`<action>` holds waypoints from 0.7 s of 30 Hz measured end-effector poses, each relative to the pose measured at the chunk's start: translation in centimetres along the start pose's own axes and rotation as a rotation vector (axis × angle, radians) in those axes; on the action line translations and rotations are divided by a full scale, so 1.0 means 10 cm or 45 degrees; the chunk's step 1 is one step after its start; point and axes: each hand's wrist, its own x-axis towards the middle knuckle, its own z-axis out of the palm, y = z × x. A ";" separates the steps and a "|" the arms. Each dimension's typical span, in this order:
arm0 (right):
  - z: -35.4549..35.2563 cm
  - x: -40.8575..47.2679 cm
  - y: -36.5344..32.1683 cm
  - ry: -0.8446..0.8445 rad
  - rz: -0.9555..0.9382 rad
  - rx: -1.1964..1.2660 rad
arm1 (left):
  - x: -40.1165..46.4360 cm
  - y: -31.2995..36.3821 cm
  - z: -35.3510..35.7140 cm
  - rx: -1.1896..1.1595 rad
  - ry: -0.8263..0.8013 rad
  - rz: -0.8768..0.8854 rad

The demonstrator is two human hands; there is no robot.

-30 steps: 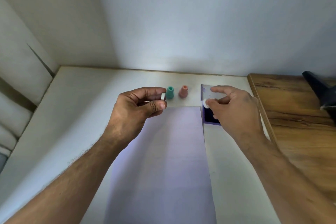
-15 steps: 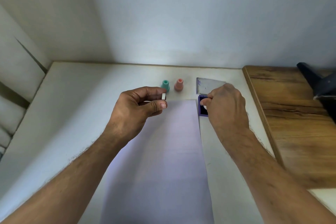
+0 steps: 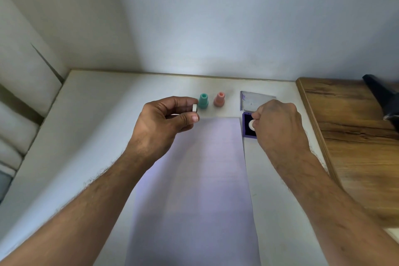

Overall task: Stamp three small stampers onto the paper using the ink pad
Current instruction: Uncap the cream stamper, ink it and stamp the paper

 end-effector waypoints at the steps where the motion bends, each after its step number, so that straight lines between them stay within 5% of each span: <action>1: 0.00 0.05 0.01 0.048 0.011 0.012 | 0.02 -0.01 -0.01 -0.003 0.005 0.001; 10: 0.02 0.14 0.08 -0.037 -0.040 -0.058 | 0.04 -0.08 -0.07 0.001 0.053 -0.009; 21: -0.04 0.28 0.08 -0.212 0.189 0.056 | 0.02 -0.12 -0.17 0.007 0.100 0.088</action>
